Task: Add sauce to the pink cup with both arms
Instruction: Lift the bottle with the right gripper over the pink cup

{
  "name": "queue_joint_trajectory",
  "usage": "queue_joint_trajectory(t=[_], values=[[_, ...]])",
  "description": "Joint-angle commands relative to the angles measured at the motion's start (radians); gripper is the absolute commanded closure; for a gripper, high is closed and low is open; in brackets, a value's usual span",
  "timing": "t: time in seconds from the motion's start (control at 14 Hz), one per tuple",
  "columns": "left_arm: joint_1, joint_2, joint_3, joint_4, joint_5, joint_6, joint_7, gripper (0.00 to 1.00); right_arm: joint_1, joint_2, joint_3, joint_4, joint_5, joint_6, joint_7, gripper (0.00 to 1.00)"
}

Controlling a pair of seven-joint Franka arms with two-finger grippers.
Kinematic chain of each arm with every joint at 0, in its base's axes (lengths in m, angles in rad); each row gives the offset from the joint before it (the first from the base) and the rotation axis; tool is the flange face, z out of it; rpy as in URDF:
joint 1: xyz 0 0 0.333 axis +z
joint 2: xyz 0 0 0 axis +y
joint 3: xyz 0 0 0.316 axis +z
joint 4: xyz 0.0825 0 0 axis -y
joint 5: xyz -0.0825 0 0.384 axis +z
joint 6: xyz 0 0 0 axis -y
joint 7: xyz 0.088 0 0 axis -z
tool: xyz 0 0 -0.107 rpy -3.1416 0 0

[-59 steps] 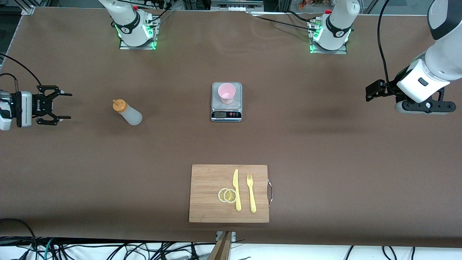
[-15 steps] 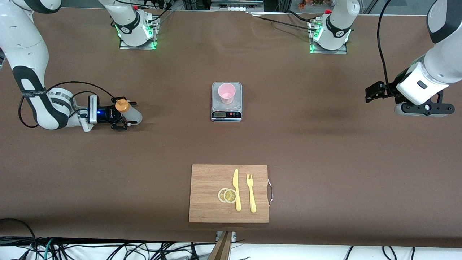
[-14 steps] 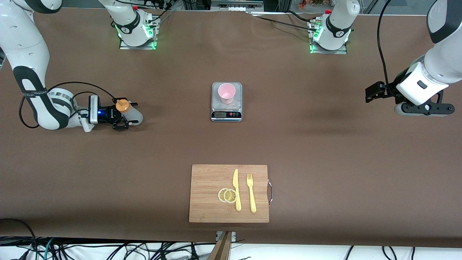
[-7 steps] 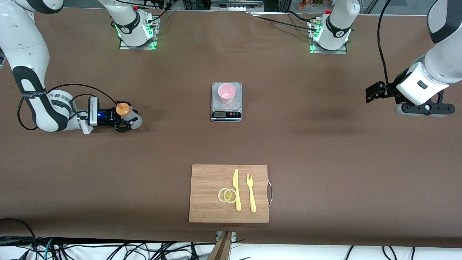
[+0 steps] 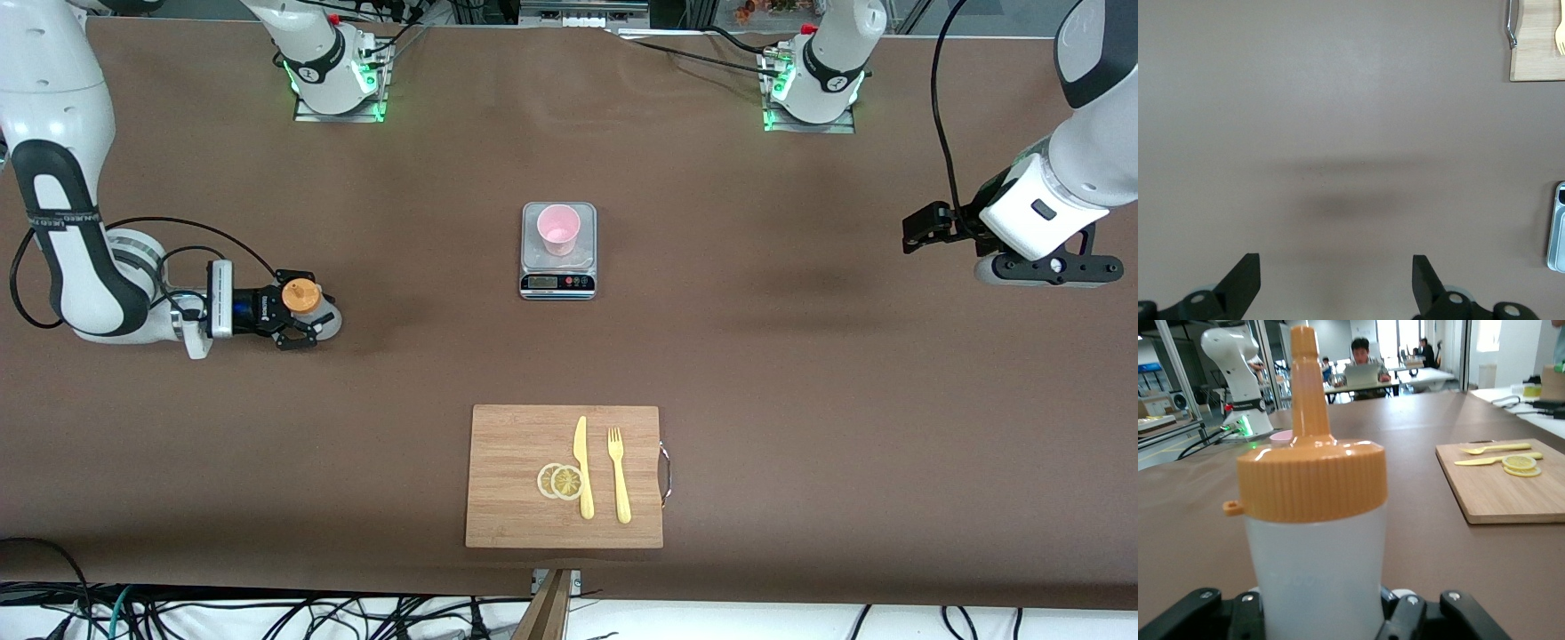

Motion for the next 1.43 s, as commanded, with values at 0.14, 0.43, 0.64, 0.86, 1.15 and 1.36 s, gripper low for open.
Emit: queue_joint_trajectory(t=[0.14,0.43,0.64,0.86,1.15,1.36], values=[[0.011,0.012,-0.006,0.026,0.006,-0.017,0.007,0.00,0.129,-0.168,-0.006,-0.024,-0.078,0.128,0.319,1.00],[0.012,0.010,-0.006,0.026,0.006,-0.017,0.007,0.00,0.229,-0.239,-0.005,-0.024,-0.202,0.249,0.497,1.00],[0.012,0.012,-0.008,0.026,0.006,-0.017,0.007,0.00,0.316,-0.256,-0.005,-0.024,-0.326,0.318,0.634,1.00],[0.014,0.012,-0.006,0.026,0.006,-0.017,0.007,0.00,0.417,-0.281,-0.005,-0.024,-0.507,0.390,0.870,1.00],[0.012,0.012,-0.006,0.026,0.006,-0.017,0.007,0.00,0.519,-0.293,-0.003,-0.021,-0.642,0.406,1.062,1.00],[0.014,0.013,-0.006,0.026,0.006,-0.017,0.007,0.00,0.598,-0.301,0.000,-0.014,-0.763,0.404,1.198,1.00]])
